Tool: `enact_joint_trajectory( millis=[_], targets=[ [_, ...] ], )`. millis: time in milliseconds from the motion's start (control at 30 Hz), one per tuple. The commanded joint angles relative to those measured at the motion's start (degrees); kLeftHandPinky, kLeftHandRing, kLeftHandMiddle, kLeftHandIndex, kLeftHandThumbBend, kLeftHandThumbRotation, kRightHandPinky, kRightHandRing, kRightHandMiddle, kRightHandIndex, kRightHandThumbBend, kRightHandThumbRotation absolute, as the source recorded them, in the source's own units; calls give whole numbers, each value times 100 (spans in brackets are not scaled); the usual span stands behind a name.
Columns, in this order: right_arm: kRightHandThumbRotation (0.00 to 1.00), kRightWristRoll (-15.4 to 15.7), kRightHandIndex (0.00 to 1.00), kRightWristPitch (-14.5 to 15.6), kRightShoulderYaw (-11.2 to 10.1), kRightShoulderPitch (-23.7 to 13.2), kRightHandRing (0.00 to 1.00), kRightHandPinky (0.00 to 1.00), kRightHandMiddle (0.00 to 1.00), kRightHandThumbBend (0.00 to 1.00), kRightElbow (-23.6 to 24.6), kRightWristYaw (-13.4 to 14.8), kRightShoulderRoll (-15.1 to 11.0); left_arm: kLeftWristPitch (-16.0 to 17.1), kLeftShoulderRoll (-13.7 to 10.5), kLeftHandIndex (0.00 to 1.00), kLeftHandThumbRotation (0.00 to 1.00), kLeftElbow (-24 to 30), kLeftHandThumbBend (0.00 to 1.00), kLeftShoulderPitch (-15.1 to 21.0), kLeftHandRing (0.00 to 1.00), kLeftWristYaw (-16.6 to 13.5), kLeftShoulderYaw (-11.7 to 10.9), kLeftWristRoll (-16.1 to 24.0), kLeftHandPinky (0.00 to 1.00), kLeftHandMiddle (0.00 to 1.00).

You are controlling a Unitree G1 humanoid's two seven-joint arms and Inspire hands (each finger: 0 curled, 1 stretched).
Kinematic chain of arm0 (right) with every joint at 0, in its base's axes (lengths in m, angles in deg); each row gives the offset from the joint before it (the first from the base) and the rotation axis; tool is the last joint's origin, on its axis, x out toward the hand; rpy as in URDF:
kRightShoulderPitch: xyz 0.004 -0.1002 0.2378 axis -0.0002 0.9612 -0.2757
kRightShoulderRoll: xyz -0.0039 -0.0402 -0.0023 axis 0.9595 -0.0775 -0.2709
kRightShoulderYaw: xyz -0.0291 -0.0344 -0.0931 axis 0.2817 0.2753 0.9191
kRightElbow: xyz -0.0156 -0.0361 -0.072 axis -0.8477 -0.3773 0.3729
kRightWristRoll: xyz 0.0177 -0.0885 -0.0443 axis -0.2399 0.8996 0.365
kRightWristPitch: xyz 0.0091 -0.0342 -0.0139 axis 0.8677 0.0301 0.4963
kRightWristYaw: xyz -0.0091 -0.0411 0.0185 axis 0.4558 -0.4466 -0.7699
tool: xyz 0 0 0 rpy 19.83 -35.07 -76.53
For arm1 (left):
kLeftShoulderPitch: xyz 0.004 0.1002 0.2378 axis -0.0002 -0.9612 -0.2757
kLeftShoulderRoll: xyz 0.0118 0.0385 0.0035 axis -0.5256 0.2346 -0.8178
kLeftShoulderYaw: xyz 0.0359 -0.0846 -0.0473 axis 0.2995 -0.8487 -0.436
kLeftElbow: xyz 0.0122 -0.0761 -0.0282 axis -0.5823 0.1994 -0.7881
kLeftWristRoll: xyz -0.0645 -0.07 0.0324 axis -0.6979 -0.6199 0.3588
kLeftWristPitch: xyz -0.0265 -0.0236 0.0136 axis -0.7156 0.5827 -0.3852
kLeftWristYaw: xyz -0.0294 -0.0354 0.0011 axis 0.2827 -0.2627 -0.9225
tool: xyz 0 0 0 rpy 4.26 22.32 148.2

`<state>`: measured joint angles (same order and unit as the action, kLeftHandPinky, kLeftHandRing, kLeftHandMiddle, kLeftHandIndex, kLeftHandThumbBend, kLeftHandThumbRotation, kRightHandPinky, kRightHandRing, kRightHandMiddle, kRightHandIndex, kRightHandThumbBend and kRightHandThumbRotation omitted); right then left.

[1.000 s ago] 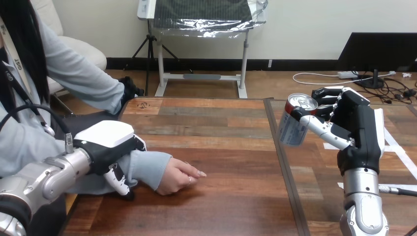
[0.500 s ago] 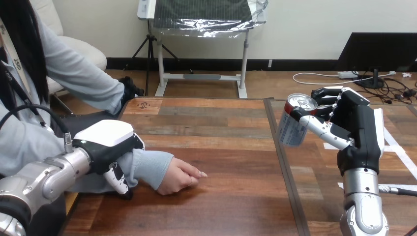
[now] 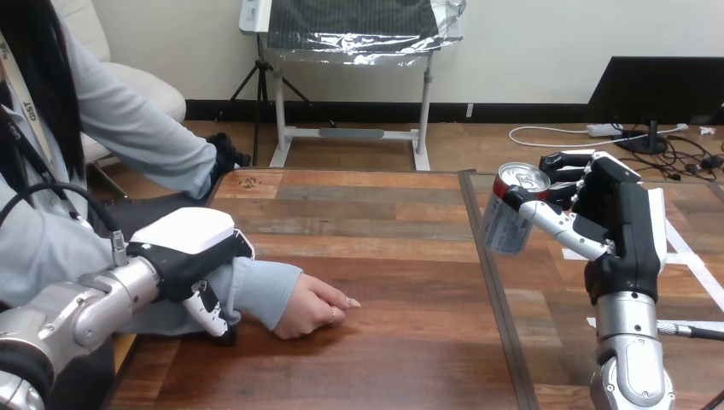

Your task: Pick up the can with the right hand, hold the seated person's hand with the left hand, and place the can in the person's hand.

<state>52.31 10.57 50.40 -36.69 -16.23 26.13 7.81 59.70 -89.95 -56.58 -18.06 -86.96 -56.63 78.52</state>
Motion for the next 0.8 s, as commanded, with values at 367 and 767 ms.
enact_joint_trajectory(
  millis=[367,767],
  targets=[
    [0,-151,48,56,-11,-364,37,30,44,75,18,-141,21,192,-2,40,0,124,83,52,33,-44,-229,-444,27,39],
    [0,-164,50,-94,-6,-470,38,32,45,75,-328,-264,30,299,-5,39,0,198,83,15,31,-74,-282,-595,25,38]
  ],
)
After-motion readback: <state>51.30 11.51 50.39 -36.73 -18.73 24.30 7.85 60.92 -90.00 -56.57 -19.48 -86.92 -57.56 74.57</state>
